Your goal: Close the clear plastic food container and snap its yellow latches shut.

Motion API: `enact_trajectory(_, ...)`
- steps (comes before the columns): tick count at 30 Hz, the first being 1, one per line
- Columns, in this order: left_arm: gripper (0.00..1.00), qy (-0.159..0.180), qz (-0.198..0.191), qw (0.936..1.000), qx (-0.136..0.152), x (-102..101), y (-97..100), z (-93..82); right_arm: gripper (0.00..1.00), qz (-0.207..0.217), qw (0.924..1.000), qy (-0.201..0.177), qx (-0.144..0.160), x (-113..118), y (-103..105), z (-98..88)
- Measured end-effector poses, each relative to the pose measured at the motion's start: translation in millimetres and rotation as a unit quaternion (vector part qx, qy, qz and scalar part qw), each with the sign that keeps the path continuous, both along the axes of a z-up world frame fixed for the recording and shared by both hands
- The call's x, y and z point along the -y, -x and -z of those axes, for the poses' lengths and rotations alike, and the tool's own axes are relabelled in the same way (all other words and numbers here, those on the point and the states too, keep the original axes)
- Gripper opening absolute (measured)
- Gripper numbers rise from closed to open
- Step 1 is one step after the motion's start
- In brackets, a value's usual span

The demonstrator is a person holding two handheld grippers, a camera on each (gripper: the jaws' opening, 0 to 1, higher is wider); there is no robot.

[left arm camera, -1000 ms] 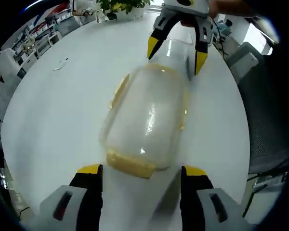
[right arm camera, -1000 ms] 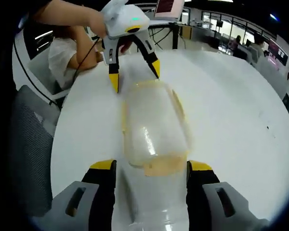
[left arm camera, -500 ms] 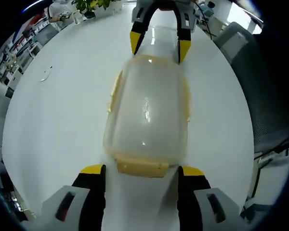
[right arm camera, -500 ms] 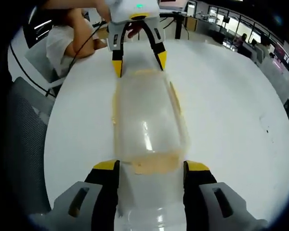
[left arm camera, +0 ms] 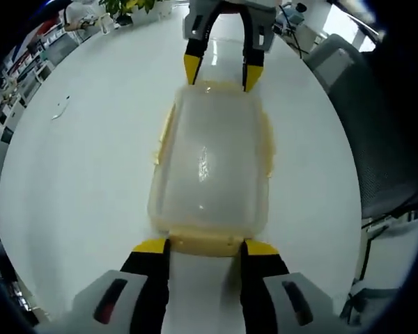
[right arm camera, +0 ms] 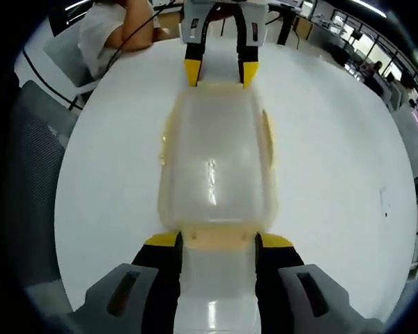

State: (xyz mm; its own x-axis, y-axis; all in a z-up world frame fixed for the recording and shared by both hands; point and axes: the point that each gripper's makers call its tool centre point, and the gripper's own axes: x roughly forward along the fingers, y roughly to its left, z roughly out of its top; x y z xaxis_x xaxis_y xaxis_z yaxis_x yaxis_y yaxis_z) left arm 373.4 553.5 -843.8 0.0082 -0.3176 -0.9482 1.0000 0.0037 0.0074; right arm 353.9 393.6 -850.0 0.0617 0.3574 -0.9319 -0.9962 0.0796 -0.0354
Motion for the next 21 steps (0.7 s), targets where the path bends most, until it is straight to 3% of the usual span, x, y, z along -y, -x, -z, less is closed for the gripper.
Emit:
enact_trajectory(11, 0.32, 0.0, 0.03, 0.9992, 0.027, -0.8, 3.0, 0.9, 0.37, -0.018, 0.9996, 0.017, -0.011, -0.5, 1.3, 1.0)
enact_trajectory(15, 0.33, -0.002, 0.032, 0.9992, 0.023, 0.0, 1.2, 1.7, 0.37, -0.03, 0.9991, 0.027, -0.012, -1.2, 0.8, 2.1)
enact_trajectory(18, 0.33, -0.008, 0.006, 0.9999, 0.002, 1.1, 2.7, 2.6, 0.38, -0.025, 0.9987, 0.042, -0.015, -1.8, 0.3, 2.4)
enact_trajectory(19, 0.34, -0.012, 0.025, 0.9996, 0.01, 2.6, 3.5, 2.5, 0.38, -0.026, 0.9985, 0.046, -0.015, -1.8, 0.1, 2.6)
enact_trajectory(21, 0.34, -0.016, 0.023, 0.9996, 0.008, 3.0, 3.8, 3.0, 0.39, -0.026, 0.9982, 0.05, -0.019, -0.5, -1.3, 3.4)
